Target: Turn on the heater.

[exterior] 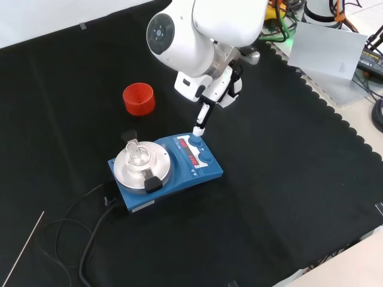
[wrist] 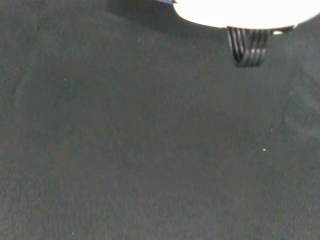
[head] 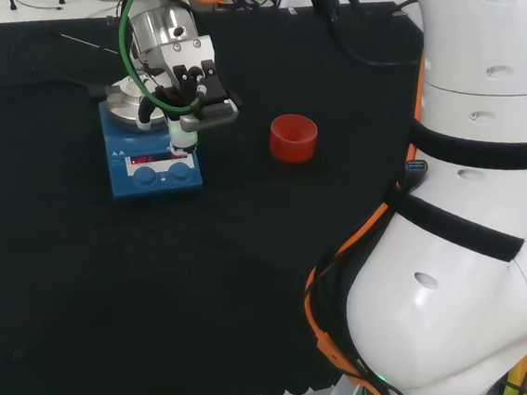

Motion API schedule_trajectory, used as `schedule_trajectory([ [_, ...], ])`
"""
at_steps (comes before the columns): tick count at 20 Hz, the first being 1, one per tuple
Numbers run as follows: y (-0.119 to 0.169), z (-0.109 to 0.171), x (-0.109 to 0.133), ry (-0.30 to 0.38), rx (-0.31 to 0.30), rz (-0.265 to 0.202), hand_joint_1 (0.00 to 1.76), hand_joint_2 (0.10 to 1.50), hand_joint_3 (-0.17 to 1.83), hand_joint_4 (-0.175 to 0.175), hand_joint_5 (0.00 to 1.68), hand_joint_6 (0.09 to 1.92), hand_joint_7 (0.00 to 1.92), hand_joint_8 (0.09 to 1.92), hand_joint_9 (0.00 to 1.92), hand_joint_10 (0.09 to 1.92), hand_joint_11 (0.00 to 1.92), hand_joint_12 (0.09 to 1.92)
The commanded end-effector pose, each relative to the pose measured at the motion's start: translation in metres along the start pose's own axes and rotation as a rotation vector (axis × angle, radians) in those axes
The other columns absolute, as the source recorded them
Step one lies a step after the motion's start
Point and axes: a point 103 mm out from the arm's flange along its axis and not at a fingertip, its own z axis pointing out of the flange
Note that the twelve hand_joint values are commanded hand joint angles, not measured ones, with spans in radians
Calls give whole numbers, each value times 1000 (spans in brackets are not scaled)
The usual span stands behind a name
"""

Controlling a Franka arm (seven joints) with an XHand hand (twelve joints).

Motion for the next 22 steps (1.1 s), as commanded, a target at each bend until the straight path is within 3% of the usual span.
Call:
schedule_trajectory([
  [1, 0, 7, 4, -40, 52, 5, 1561, 567, 1202, -29, 214, 129, 1912, 1606, 1920, 1654, 1920, 1778],
  [22, 9, 32, 24, -80, 148, -14, 1560, 565, 1211, -28, 273, 118, 1910, 1609, 1920, 1649, 1920, 1765],
])
